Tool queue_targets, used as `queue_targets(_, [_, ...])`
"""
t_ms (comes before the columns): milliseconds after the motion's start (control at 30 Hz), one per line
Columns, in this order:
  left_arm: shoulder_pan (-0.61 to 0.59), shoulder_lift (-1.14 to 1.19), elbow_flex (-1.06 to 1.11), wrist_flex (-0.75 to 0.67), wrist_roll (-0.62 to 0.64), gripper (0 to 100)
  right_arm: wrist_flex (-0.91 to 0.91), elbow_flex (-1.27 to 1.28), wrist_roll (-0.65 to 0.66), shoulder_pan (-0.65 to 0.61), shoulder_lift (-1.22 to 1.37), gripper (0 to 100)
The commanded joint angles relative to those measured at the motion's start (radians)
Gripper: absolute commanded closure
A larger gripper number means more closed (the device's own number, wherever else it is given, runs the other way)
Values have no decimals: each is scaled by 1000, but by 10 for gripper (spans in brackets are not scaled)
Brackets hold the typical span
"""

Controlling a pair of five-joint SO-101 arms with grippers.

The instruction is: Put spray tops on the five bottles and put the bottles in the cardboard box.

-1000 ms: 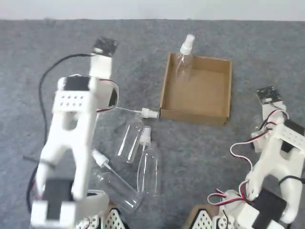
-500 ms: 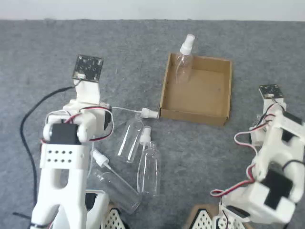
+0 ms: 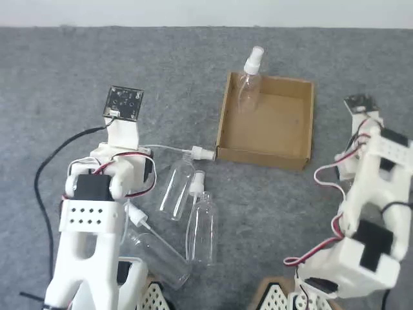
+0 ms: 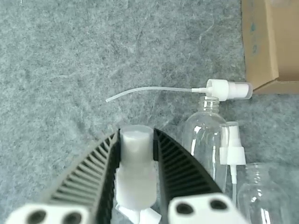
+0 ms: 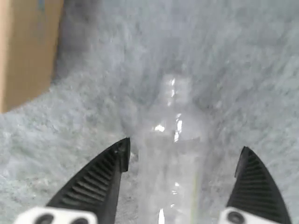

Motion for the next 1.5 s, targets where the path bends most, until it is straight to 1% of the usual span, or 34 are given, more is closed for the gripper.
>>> queue_targets(0, [0, -34, -5, -28, 9, 991, 102, -210, 64, -8, 74, 710])
queue_targets(100, [3, -34, -5, -28, 9, 991, 165, -333, 104, 8, 203, 754])
queue_targets(200, [3, -34, -5, -29, 9, 991, 179, -407, 107, 21, 306, 771])
queue_targets(367, [3, -34, -5, -29, 9, 991, 166, -422, 107, 21, 398, 778])
queue_targets(533, [3, -31, -5, -29, 9, 991, 157, -423, 101, 31, 403, 909])
queue_targets(633, [3, -31, -5, -29, 9, 991, 154, -423, 103, 44, 401, 929])
queue_targets(833, [3, -29, -5, -29, 9, 991, 150, -517, 107, 47, 403, 929])
queue_targets(933, [3, -29, -5, -29, 9, 991, 153, -559, 107, 47, 403, 913])
queue_targets(967, [3, -29, -5, -29, 9, 991, 162, -562, 109, 48, 403, 887])
queue_targets(1067, [3, -29, -5, -29, 9, 990, 189, -562, 109, 48, 406, 760])
queue_targets(1133, [3, -29, -5, -29, 9, 990, 193, -562, 106, 47, 406, 709])
queue_targets(1300, [3, -28, -5, -29, 9, 990, 200, -568, 103, 50, 387, 739])
queue_targets(1367, [3, -28, -5, -29, 9, 990, 265, -572, 112, 61, 352, 739])
queue_targets(1467, [3, -28, -5, -29, 9, 990, 389, -559, 209, 79, 262, 739])
